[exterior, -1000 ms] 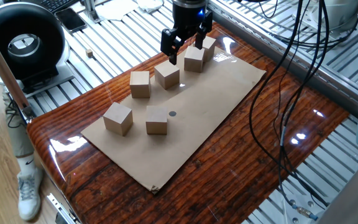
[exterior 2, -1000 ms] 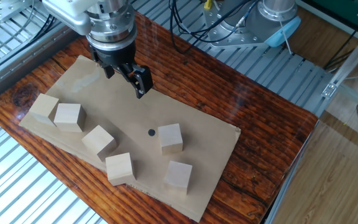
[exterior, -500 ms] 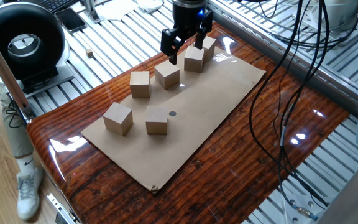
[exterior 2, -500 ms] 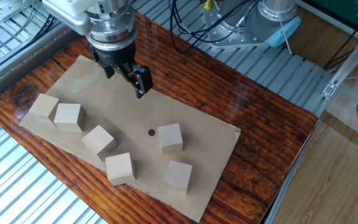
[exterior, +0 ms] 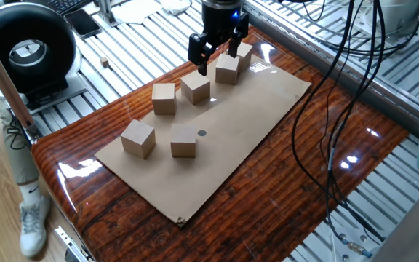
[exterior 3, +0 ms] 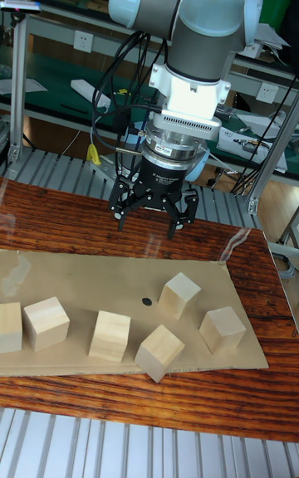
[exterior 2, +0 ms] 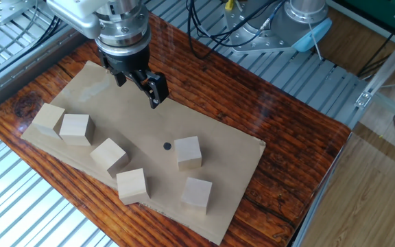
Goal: Stack the blocks into a pyramid shape
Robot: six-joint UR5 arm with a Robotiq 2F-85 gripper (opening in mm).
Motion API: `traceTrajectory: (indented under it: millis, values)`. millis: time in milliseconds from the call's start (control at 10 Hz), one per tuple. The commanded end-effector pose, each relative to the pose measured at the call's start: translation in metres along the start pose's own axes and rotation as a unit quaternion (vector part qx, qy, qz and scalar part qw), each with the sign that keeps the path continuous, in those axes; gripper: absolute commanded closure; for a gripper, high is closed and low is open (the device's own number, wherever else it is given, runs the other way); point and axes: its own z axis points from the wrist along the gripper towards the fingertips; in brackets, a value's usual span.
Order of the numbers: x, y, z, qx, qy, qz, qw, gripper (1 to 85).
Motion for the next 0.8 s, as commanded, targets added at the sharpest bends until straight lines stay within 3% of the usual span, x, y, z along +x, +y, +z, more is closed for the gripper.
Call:
traceTrajectory:
  millis: [0, 400, 600, 700]
  values:
    - [-0.034, 0.021, -0.003, -0.034, -0.067, -0.016, 0.9971, 84.7]
    - [-0.036, 0.021, 0.0, -0.036, -0.074, -0.013, 0.9965, 84.7]
    - [-0.029, 0.02, 0.001, -0.036, -0.06, -0.022, 0.9973, 84.7]
    - [-0.019, 0.003, 0.005, -0.012, -0.039, -0.029, 0.9988, 84.7]
